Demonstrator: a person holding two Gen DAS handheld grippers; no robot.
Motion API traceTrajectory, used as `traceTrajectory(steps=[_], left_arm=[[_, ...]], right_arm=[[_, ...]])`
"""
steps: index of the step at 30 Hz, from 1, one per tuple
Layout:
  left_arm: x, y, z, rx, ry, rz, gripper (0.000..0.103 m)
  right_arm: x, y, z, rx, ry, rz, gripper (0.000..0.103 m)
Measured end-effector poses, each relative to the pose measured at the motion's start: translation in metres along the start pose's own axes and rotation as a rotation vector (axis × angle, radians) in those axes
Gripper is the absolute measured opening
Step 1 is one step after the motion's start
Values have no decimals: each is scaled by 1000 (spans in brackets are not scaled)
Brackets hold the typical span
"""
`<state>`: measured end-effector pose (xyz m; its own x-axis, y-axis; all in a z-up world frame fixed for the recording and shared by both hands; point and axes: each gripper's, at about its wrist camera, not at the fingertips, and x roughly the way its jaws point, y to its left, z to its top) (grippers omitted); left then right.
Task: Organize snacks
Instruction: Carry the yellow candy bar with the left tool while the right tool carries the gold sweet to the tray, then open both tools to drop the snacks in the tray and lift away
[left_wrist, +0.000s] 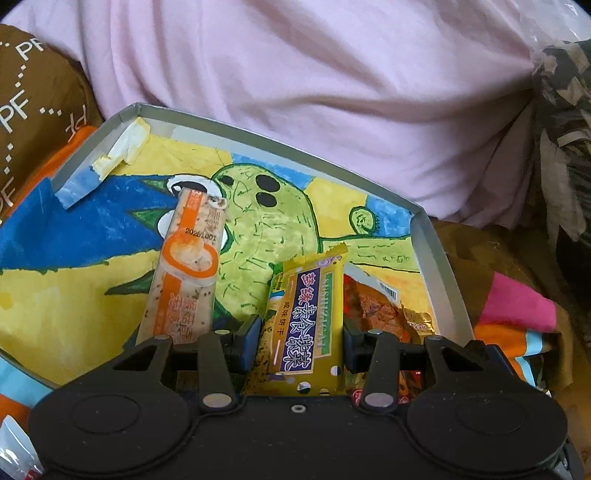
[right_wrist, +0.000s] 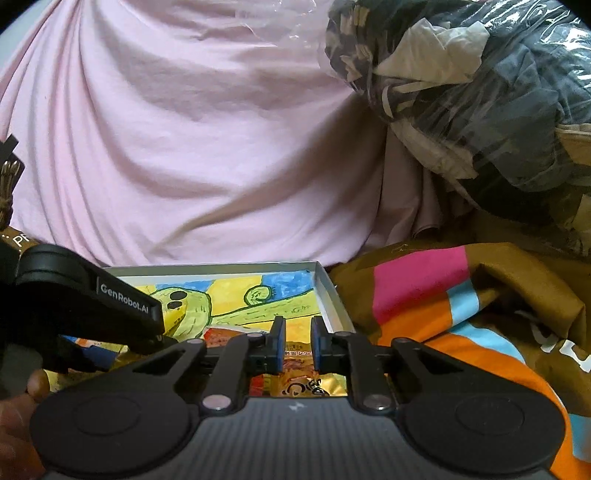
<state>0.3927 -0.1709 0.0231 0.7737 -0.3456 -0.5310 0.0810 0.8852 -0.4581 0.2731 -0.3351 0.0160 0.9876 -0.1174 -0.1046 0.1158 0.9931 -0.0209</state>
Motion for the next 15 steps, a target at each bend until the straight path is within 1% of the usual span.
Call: traceTrajectory(steps=[1, 3, 4, 5, 6, 8, 9, 11, 12, 13, 14, 15], left_arm=[[0, 0, 0, 1, 3, -1, 46], [0, 0, 0, 1, 9, -6, 47], [-1, 0, 0, -1, 8, -8, 50], [-1, 0, 0, -3, 8, -14, 52], [-2, 0, 0, -6, 8, -16, 54], [-5, 0, 0, -8, -1, -15, 58], [-6, 0, 1, -11, -3, -18, 60], [-11, 1, 2, -22, -12, -22, 66], [-14, 2, 2, -28, -21, -23, 70], [-17, 2, 3, -33, -32, -23, 75], [-21, 2, 3, -37, -43, -21, 78], [-24, 2, 4, -40, -53, -21, 83]], right_arm=[[0, 0, 0, 5, 3, 1, 17], [0, 0, 0, 12, 6, 2, 22], [0, 0, 0, 12, 7, -1, 27], [-1, 0, 0, 13, 6, -3, 34], [-1, -1, 0, 14, 6, -5, 38], [-1, -2, 1, 20, 3, -10, 50], [-2, -2, 1, 23, 2, -13, 52], [-3, -4, 2, 28, 0, -19, 61], [-4, -4, 2, 31, -1, -22, 64], [-5, -5, 3, 33, -4, -27, 70], [-6, -5, 4, 35, -8, -34, 78], [-7, -6, 5, 37, -14, -41, 81]])
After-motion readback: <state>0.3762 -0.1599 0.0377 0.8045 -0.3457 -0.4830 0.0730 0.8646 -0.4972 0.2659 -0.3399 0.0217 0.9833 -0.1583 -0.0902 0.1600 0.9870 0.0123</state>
